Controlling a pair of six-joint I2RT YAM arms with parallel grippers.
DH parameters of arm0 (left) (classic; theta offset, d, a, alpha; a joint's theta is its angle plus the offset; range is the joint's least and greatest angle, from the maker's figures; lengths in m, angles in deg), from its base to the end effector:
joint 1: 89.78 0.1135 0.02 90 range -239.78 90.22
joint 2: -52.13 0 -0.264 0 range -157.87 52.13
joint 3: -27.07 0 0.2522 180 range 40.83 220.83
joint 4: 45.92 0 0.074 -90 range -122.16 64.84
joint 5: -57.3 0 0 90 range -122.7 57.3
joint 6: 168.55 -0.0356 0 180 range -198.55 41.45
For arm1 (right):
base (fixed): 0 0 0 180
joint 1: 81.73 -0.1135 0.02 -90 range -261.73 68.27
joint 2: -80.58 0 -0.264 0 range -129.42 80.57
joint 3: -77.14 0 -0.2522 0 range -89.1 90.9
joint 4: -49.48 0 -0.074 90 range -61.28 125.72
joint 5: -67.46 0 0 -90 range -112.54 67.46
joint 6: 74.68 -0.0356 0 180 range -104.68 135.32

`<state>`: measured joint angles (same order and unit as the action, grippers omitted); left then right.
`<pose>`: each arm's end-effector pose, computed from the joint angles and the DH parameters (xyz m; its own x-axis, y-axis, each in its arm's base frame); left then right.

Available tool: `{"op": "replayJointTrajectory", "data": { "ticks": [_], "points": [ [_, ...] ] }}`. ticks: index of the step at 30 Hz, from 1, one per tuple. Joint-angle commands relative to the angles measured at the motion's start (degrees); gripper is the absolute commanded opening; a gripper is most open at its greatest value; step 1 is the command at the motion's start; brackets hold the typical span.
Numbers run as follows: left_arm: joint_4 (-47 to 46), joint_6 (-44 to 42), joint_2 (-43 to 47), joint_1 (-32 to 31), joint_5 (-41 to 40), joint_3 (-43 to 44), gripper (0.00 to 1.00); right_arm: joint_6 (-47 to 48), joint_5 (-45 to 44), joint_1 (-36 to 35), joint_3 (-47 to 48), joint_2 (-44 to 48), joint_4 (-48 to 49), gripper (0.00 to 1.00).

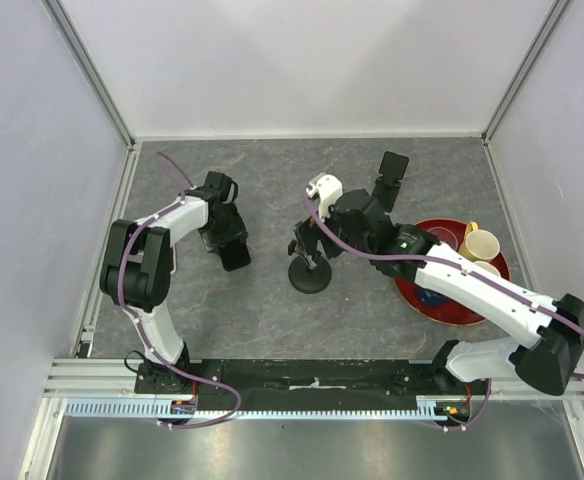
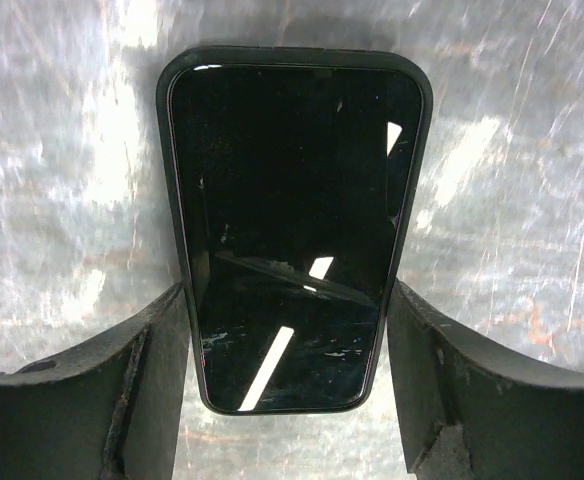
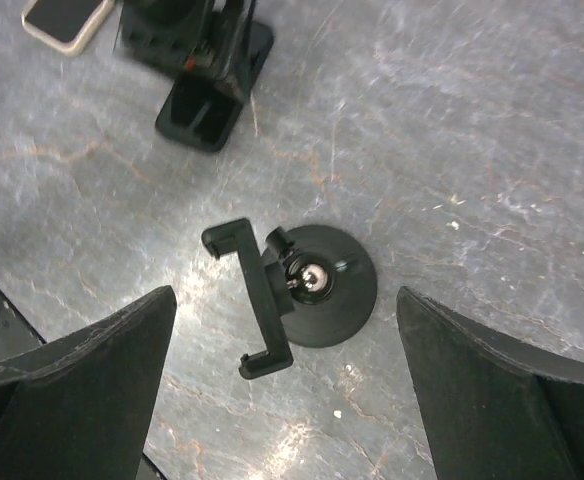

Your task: Place the phone on the phone stand

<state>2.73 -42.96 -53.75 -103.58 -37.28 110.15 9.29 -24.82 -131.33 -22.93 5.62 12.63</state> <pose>0.3499 -0.0830 0.1659 -0.8727 -0.3830 -0.3028 -0.3625 0.9237 -0.1236 0.1928 0.2243 0.3324 -0.4180 -0.3292 -0.8467 -0.6990 0.7119 0.0683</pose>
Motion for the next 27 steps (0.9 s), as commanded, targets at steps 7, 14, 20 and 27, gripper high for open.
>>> {"op": "replayJointTrajectory", "data": {
  "ticks": [7, 14, 20, 27],
  "points": [
    [-8.1, 9.7, 13.9, 2.9, 15.7, -8.9, 0.02, -8.0, -11.7, -3.9, 9.9, -0.8, 1.4, 0.98],
    [-13.8, 16.3, 22.7, 6.1, 21.7, -13.3, 0.02, -11.6, -12.4, -5.4, 10.6, -4.2, 6.1, 0.98],
    [-16.4, 22.1, 29.1, 9.5, 29.3, -12.9, 0.02, -17.0, -20.4, -10.2, 11.0, -7.3, 11.1, 0.98],
    [-22.1, 31.5, 37.7, 11.1, 34.6, -14.0, 0.02, -20.8, -22.9, -12.7, 8.5, -8.7, 19.2, 0.96]
  ]
}}
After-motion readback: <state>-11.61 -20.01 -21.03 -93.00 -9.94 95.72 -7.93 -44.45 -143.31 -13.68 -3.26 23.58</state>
